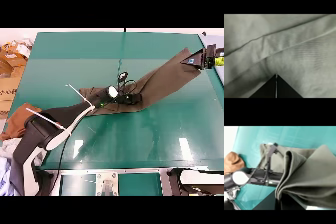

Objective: Fold the shirts.

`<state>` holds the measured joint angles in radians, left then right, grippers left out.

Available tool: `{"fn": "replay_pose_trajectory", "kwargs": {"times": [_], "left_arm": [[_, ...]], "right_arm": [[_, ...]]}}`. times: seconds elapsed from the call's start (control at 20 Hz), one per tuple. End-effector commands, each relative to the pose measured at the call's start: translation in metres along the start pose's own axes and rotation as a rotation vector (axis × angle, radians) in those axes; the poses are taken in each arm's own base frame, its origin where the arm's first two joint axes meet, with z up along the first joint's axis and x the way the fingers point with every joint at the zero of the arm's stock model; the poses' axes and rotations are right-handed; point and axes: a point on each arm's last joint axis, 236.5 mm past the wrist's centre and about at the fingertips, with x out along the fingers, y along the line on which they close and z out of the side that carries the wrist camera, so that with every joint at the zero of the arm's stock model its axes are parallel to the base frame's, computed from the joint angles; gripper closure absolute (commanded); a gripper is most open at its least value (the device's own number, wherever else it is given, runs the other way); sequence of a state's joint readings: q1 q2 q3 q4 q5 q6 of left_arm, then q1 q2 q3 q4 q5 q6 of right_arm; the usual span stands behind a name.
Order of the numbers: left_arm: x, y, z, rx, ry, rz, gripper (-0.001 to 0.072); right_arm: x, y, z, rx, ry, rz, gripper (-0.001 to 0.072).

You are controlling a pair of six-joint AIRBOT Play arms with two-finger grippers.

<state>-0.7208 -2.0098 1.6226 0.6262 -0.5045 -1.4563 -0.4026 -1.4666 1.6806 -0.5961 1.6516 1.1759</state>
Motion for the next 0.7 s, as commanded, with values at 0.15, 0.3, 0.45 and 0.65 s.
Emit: {"fn": "replay_pose_trajectory", "kwargs": {"times": [0.15,0.3,0.45,0.65], "left_arm": [[-0.039,0.005,-0.006,0.074,0.241,-0.077,0.0681],[-0.116,0.047,0.032,0.125,0.378,0.027,0.0682],[-0.215,0.113,0.074,0.226,0.414,0.352,0.0681],[-0.334,0.154,0.124,0.292,0.283,0.629,0.0680]], "right_arm": [[0.015,0.021,0.006,-0.036,-0.006,0.034,0.0698],[0.040,0.052,0.003,-0.047,0.029,0.091,0.0698],[0.084,0.091,0.002,-0.080,0.047,0.133,0.0698],[0.179,0.139,-0.013,-0.083,0.061,0.185,0.0697]]}}
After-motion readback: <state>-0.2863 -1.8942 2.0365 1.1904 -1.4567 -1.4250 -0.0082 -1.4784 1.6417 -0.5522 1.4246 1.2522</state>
